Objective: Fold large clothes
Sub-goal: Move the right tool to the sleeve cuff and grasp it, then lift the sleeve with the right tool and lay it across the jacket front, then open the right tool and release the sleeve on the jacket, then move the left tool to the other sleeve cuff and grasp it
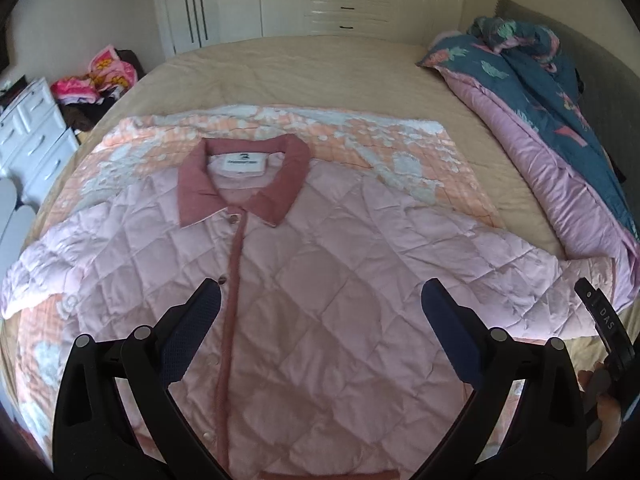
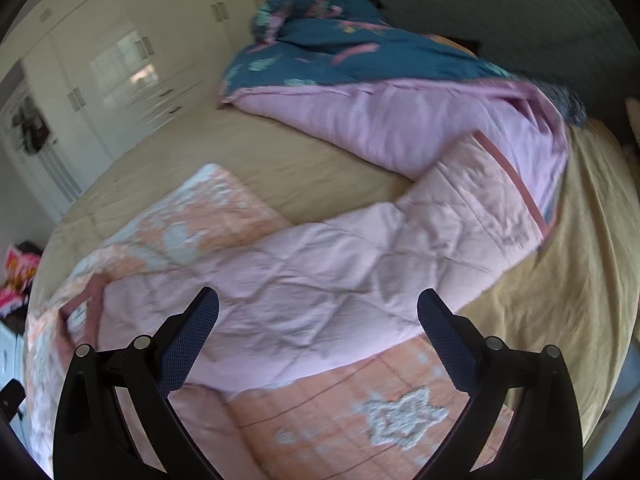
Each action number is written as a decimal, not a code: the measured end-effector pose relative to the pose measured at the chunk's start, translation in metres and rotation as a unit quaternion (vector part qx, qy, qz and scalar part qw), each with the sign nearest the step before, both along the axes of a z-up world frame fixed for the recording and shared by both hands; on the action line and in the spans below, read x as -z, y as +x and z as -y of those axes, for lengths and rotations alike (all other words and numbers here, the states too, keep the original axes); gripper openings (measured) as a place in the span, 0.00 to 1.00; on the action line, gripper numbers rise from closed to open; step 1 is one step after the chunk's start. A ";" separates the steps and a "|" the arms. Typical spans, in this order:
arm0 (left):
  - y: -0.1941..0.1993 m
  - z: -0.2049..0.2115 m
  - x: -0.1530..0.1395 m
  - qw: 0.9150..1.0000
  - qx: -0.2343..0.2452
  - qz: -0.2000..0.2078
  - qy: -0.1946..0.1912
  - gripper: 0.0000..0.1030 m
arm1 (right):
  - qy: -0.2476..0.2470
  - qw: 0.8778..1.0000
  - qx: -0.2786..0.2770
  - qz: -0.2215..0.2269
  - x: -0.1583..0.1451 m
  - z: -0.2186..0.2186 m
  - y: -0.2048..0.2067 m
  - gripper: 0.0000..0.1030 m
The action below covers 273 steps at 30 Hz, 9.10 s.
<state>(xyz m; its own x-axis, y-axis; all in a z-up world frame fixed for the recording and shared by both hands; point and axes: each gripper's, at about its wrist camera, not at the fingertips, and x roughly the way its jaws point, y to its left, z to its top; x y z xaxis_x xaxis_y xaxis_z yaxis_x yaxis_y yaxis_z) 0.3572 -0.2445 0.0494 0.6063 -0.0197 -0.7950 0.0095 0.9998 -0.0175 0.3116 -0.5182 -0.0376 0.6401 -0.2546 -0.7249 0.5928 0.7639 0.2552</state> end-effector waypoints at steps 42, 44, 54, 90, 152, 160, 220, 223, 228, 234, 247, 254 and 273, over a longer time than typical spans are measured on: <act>0.061 -0.078 0.074 0.997 0.019 -0.026 -0.070 0.91 | 0.164 0.964 0.117 0.176 0.050 0.162 -0.043 0.20; 0.058 -0.082 0.073 0.997 0.018 -0.025 -0.072 0.91 | 0.149 0.966 0.084 0.195 0.027 0.152 -0.040 0.19; 0.038 -0.125 0.038 0.997 0.013 -0.002 -0.078 0.91 | 0.023 0.963 -0.072 0.259 -0.076 0.054 -0.025 0.19; 0.004 -0.327 0.044 0.966 -0.057 0.034 -0.249 0.91 | -0.135 0.917 -0.317 0.201 -0.107 -0.337 0.078 0.16; 0.048 -0.268 0.144 0.994 -0.021 -0.041 -0.103 0.91 | -0.016 0.929 -0.361 -0.080 0.070 -0.234 0.103 0.37; 0.048 -0.264 0.141 0.995 -0.019 -0.042 -0.089 0.91 | -0.028 0.926 -0.368 -0.080 0.069 -0.239 0.101 0.38; -0.085 -0.474 0.078 0.949 -0.256 0.006 -0.186 0.91 | -0.081 0.867 -0.486 0.081 -0.082 -0.441 0.014 0.95; -0.088 -0.488 0.079 0.945 -0.267 0.005 -0.191 0.91 | -0.084 0.857 -0.502 0.080 -0.084 -0.468 0.014 0.95; -0.097 -0.511 0.082 0.938 -0.285 0.007 -0.198 0.91 | -0.085 0.840 -0.530 0.080 -0.085 -0.515 0.012 0.95; -0.105 -0.536 0.089 0.929 -0.306 0.001 -0.210 0.91 | -0.084 0.822 -0.558 0.077 -0.084 -0.563 0.009 0.95; -0.125 -0.594 0.102 0.903 -0.364 -0.002 -0.230 0.91 | -0.079 0.793 -0.601 0.062 -0.076 -0.647 0.009 0.95; -0.129 -0.617 0.115 0.887 -0.390 -0.004 -0.248 0.91 | -0.073 0.783 -0.616 0.046 -0.066 -0.679 0.012 0.95; -0.114 -0.677 0.157 0.828 -0.454 0.026 -0.327 0.91 | -0.083 0.774 -0.627 0.027 -0.051 -0.708 0.027 0.95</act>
